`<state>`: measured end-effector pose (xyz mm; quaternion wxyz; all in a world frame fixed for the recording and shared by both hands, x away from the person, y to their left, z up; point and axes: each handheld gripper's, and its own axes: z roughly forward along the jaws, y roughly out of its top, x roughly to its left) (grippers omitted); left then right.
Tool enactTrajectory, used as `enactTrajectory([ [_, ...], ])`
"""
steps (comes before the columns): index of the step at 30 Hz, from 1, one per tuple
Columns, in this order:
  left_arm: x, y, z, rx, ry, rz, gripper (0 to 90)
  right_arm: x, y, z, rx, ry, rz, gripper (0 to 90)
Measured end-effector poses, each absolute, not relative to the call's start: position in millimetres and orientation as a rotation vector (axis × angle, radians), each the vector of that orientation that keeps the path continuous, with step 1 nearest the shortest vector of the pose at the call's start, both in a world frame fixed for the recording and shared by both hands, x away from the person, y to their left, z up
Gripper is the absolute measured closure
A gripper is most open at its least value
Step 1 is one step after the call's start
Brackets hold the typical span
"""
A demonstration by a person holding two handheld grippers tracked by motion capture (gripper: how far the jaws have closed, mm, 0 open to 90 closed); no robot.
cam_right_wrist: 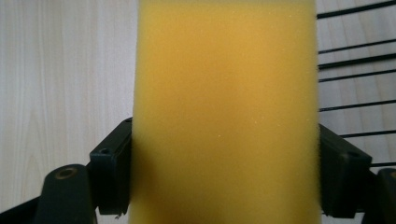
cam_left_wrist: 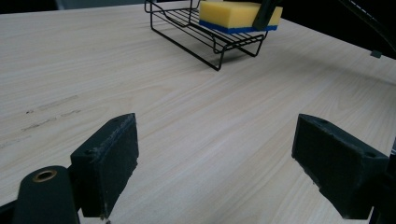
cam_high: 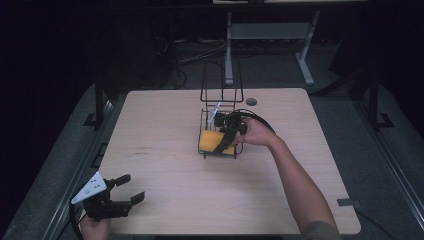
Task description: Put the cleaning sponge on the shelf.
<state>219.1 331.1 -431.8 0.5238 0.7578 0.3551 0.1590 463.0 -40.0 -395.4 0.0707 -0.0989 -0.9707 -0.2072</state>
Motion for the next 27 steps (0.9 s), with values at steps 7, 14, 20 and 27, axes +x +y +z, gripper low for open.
enactTrajectory([
  [7,219,331,-432,1.815,0.849,0.38,14.0,468,-44,-399,-0.328,-2.908,-0.622,21.3],
  [14,220,330,-432,1.817,0.849,0.379,14.1,473,-40,-392,-0.306,-2.93,-0.586,21.3],
  [20,218,331,-431,1.815,0.848,0.386,14.0,479,-35,-392,-0.309,-2.931,-0.575,21.3],
  [27,217,330,-431,1.817,0.85,0.385,14.0,488,-34,-392,-0.313,-2.934,-0.593,21.3],
])
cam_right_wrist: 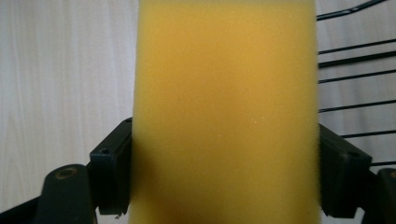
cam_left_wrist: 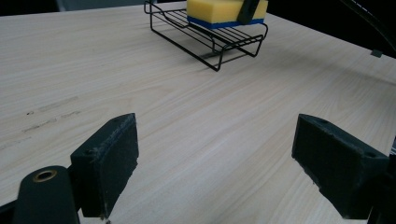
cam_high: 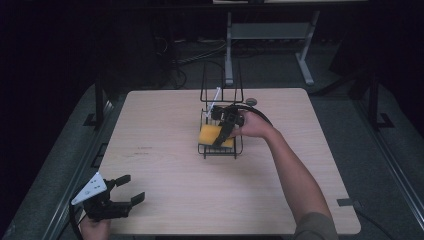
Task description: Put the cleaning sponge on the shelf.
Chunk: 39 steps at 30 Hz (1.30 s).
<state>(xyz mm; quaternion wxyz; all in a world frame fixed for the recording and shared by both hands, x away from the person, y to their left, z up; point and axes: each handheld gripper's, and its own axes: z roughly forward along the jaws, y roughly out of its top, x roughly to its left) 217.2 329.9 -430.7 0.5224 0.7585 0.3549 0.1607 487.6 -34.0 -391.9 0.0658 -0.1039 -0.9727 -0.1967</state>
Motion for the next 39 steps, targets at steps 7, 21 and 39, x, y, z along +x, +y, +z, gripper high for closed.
enactTrajectory([
  [7,218,329,-431,1.822,0.845,0.386,14.0,493,-37,-402,-0.342,-2.956,-0.567,21.3],
  [21,217,331,-431,1.82,0.851,0.388,14.0,495,-37,-412,-0.34,-2.972,-0.548,21.0],
  [39,214,332,-431,1.821,0.854,0.395,14.0,492,-34,-409,-0.335,-2.981,-0.577,16.8],
])
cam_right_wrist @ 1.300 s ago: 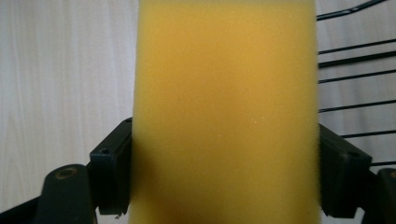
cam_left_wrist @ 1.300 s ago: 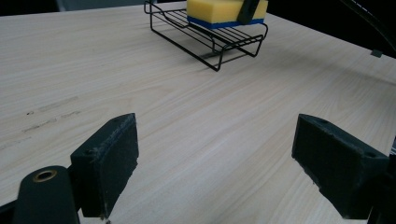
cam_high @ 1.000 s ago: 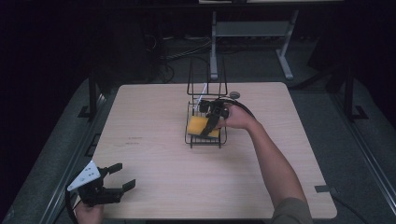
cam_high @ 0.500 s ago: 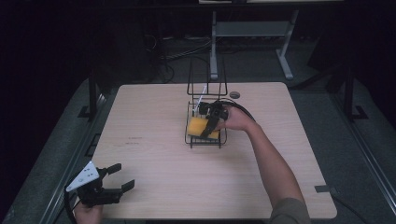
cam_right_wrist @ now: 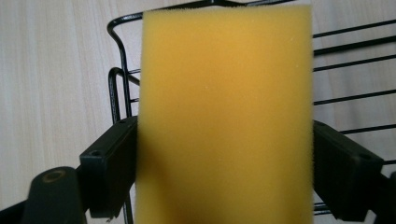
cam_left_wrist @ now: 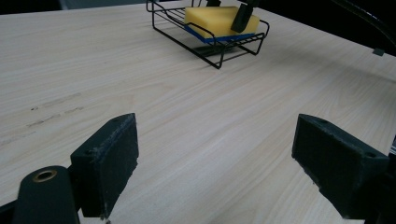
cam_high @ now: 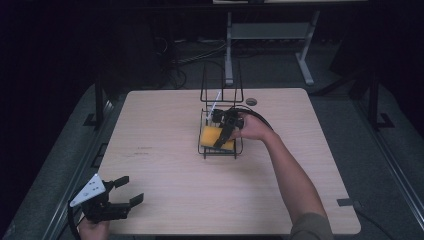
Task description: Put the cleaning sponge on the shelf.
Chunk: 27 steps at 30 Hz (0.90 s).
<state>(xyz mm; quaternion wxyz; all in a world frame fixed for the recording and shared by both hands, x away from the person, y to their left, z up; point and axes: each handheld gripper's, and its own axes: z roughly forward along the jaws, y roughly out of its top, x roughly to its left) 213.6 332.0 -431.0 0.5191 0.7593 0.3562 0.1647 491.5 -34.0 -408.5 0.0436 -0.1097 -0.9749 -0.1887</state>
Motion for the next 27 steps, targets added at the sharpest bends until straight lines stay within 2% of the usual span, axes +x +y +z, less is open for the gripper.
enactTrajectory([
  [27,214,328,-431,1.832,0.844,0.389,14.0,473,-51,-388,-0.361,-2.981,-0.739,14.9],
])
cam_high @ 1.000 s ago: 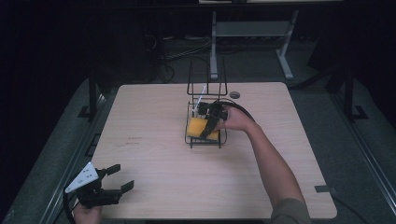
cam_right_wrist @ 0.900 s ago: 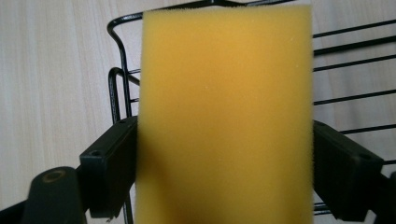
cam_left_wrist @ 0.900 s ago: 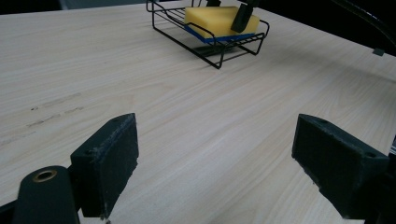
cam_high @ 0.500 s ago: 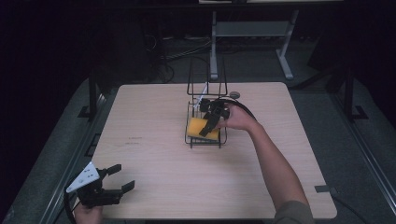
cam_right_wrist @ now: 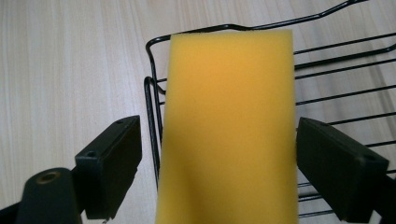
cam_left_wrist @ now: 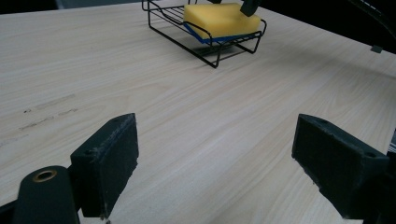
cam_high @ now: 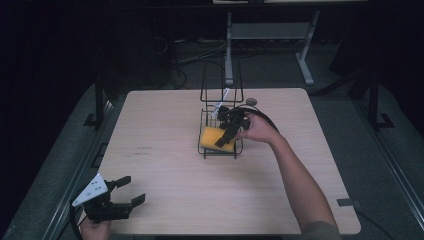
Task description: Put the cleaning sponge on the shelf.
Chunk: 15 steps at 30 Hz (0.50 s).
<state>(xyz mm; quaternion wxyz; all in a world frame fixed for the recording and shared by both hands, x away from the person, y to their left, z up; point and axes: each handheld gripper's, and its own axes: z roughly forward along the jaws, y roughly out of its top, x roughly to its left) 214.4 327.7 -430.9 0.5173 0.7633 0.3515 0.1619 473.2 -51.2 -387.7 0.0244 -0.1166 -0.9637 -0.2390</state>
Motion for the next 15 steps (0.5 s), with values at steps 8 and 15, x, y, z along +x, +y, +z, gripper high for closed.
enactTrajectory([
  [8,215,327,-431,1.833,0.839,0.388,14.0,463,-58,-384,-0.381,-3.003,-0.771,13.7],
  [15,216,325,-431,1.835,0.835,0.383,14.0,462,-60,-377,-0.379,-2.999,-0.783,14.3],
])
